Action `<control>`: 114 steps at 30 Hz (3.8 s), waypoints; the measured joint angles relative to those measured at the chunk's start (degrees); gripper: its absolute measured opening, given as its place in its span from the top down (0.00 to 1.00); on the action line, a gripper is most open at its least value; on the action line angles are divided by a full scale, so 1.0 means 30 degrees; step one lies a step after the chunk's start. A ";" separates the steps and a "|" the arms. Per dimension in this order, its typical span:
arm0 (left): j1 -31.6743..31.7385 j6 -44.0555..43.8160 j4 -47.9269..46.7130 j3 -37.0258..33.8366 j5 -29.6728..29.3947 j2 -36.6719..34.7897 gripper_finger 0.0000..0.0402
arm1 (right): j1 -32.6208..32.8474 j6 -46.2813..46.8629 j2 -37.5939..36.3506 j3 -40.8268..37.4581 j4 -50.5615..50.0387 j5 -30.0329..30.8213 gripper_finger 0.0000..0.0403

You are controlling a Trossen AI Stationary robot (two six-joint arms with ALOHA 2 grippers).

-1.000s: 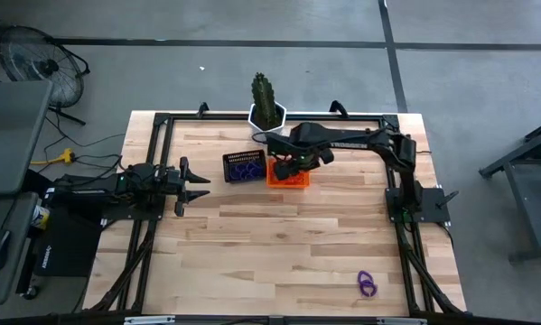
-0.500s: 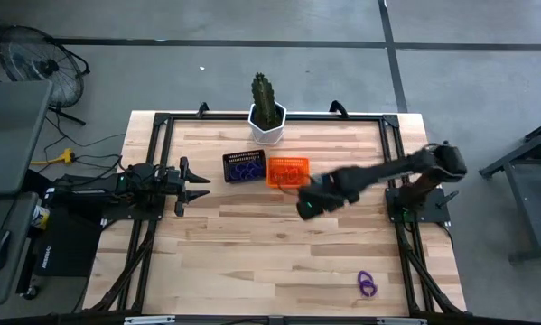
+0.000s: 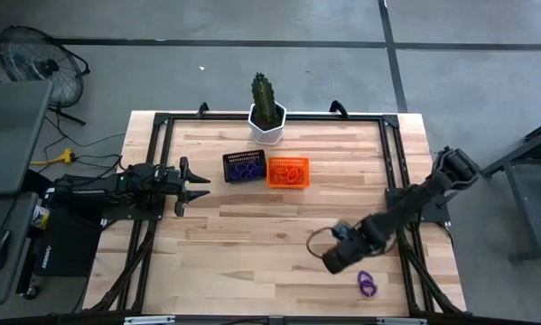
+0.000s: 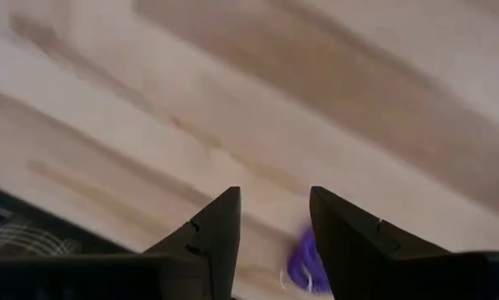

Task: Sort spring keychains
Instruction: Put the purple spring keychain in the black bin

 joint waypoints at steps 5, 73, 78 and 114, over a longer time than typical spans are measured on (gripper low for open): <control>0.0006 0.0000 -0.0002 -0.0001 0.0000 0.0000 0.61 | 0.1709 0.2289 0.0008 0.0000 0.0083 -0.0255 0.65; 0.0007 0.0000 0.0000 0.0003 0.0000 0.0000 0.61 | -0.2537 -0.1283 0.3040 0.2615 0.1015 0.3258 0.94; 0.0004 0.0000 0.0000 -0.0001 0.0000 0.0000 0.61 | -0.4899 -0.3836 0.2423 0.3835 0.0242 0.4136 0.94; 0.0000 0.0000 0.0000 -0.0001 0.0000 0.0000 0.61 | -1.4378 -1.3402 1.4508 2.1169 0.0164 0.4679 0.93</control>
